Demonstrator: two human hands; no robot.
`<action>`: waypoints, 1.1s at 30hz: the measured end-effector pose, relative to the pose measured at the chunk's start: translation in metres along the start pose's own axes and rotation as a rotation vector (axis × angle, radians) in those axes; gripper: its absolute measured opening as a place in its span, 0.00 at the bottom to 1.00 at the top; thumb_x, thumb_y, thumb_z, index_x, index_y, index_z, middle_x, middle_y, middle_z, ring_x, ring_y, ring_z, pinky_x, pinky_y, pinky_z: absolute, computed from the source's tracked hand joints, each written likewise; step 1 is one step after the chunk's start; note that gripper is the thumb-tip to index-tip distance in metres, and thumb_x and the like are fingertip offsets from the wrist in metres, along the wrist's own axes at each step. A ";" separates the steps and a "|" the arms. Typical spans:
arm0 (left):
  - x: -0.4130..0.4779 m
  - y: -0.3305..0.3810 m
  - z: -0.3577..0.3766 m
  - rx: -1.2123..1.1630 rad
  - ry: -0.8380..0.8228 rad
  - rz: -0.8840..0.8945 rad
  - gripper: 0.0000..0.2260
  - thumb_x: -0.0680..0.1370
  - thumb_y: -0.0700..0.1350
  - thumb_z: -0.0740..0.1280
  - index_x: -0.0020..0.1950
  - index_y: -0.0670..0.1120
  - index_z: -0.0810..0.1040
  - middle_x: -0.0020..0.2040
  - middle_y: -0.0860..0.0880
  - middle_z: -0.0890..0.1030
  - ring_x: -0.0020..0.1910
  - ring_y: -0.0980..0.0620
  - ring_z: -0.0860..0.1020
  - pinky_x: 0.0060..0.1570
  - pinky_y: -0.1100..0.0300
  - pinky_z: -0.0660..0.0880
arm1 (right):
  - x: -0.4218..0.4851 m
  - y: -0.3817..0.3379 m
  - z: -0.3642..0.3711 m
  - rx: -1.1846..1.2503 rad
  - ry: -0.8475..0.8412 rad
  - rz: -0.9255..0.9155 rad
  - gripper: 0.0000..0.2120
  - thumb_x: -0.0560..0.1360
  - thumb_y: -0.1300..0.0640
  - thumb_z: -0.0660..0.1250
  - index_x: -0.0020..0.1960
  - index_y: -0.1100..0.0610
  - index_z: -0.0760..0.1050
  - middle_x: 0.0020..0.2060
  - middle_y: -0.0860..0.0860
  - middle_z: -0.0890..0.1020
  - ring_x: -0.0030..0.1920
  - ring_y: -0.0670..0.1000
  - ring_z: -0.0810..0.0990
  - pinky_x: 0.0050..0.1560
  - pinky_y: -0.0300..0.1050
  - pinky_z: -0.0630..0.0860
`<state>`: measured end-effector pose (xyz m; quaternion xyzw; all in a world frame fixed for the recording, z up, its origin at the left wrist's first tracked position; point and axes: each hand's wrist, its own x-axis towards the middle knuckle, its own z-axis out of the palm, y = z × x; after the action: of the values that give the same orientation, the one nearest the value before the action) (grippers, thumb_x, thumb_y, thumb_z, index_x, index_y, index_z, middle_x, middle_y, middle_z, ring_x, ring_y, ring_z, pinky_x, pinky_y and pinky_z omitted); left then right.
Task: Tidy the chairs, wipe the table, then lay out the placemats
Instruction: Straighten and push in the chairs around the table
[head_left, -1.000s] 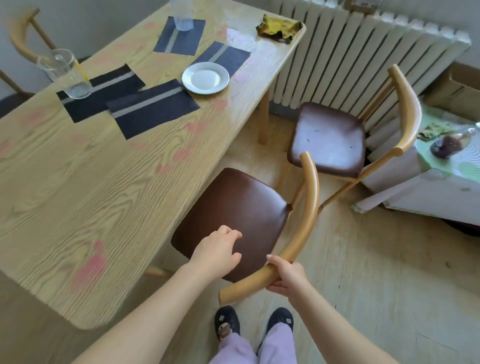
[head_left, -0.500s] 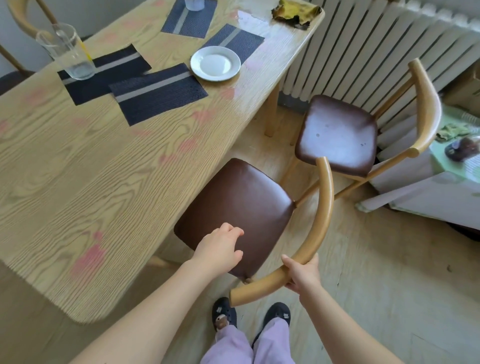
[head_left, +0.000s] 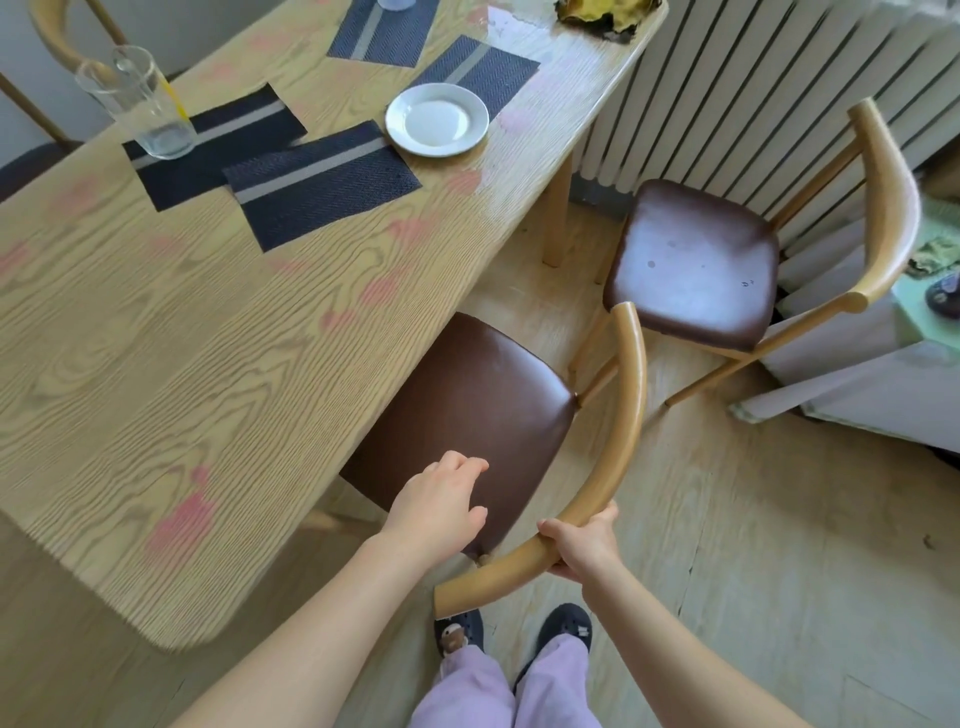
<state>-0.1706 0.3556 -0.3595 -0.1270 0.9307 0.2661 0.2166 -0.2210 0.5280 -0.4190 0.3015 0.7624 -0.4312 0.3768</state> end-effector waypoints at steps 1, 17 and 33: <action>0.000 -0.002 -0.001 0.001 0.007 -0.005 0.23 0.79 0.50 0.62 0.74 0.52 0.62 0.71 0.51 0.66 0.66 0.51 0.70 0.62 0.56 0.72 | -0.001 -0.002 0.005 -0.005 -0.008 -0.004 0.46 0.71 0.61 0.73 0.75 0.47 0.44 0.54 0.57 0.75 0.49 0.59 0.81 0.40 0.53 0.83; 0.001 -0.027 -0.034 0.049 0.329 0.055 0.19 0.79 0.45 0.62 0.70 0.50 0.69 0.67 0.53 0.69 0.66 0.54 0.69 0.60 0.60 0.69 | -0.016 -0.047 0.048 -0.224 -0.165 -0.162 0.43 0.77 0.49 0.65 0.78 0.44 0.36 0.53 0.57 0.81 0.33 0.53 0.85 0.38 0.48 0.84; 0.002 -0.044 -0.050 0.016 0.335 0.014 0.19 0.78 0.46 0.62 0.70 0.52 0.69 0.67 0.55 0.68 0.66 0.55 0.68 0.59 0.61 0.69 | -0.010 -0.081 0.088 -0.225 -0.167 -0.124 0.43 0.77 0.49 0.66 0.77 0.42 0.36 0.49 0.58 0.82 0.33 0.55 0.85 0.41 0.49 0.84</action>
<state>-0.1734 0.2911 -0.3412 -0.1612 0.9567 0.2355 0.0575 -0.2517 0.4122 -0.4058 0.1727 0.7890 -0.3891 0.4429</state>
